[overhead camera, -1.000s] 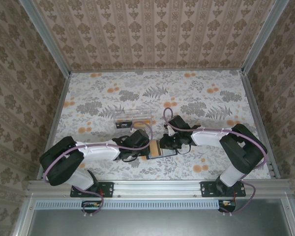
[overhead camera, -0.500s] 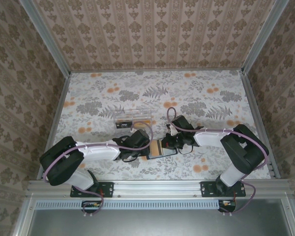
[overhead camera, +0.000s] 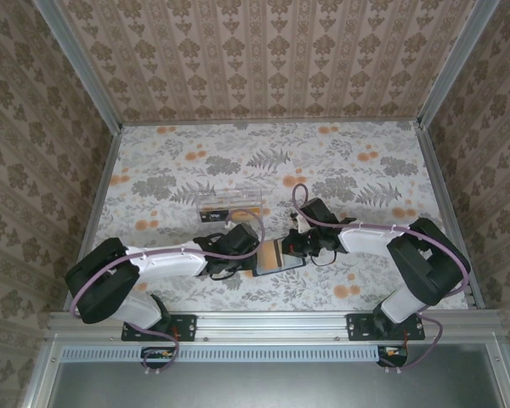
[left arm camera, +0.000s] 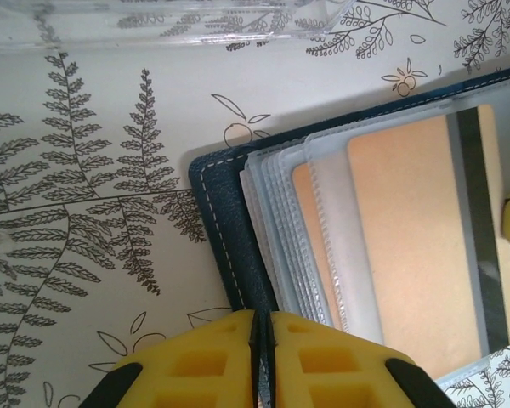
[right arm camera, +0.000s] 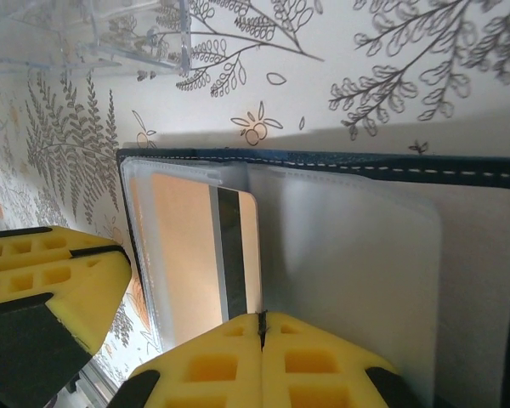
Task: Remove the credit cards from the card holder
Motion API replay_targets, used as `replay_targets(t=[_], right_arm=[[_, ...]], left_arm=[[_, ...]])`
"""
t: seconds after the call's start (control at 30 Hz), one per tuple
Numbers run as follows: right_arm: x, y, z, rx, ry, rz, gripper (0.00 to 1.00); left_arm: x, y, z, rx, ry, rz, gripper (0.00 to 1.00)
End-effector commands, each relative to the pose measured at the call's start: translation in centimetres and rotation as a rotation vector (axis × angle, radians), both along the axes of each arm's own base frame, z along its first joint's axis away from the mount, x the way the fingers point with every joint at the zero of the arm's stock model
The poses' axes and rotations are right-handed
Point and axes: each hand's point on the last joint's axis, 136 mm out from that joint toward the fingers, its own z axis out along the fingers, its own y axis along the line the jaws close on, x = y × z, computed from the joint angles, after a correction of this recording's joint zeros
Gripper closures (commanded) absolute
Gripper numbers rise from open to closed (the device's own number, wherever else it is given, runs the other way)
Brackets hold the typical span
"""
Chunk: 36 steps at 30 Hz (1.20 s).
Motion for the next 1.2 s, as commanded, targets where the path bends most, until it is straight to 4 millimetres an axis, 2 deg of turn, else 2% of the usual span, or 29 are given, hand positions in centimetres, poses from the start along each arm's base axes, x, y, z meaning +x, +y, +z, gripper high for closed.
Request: replay_targets(t=[0.0, 0.13, 0.33, 0.53, 0.67, 0.83, 1.0, 1.17], right_arm=[[-0.4, -1.1, -0.2, -0.033, 0.002, -0.002, 1.0], [-0.4, -1.2, -0.2, -0.036, 0.001, -0.001, 1.0], [-0.4, -0.8, -0.5, -0.019, 0.013, 0.009, 1.0], [-0.4, -0.7, -0.6, -0.013, 0.016, 0.01, 1.0], [-0.4, -0.7, -0.6, -0.012, 0.016, 0.011, 0.95], [-0.5, -0.7, -0.8, -0.011, 0.019, 0.009, 0.94], [-0.5, -0.4, -1.0, 0.008, 0.029, 0.005, 0.78], [-0.7, -0.1, -1.2, 0.031, 0.045, 0.005, 0.74]], left_arm=[[0.1, -0.2, 0.9, 0.008, -0.029, -0.022, 0.86], [0.2, -1.0, 1.9, -0.007, -0.048, -0.048, 0.86], [0.4, -3.9, 3.6, -0.043, -0.085, -0.119, 0.85], [1.0, -5.3, 2.4, -0.03, -0.069, -0.136, 0.86], [0.9, -4.7, 1.0, 0.001, -0.037, -0.118, 0.87], [0.4, -4.0, 0.6, 0.01, -0.028, -0.107, 0.87], [0.2, -4.0, -0.1, 0.014, -0.012, -0.109, 0.87], [-0.2, -4.2, -0.7, 0.013, 0.002, -0.11, 0.87]])
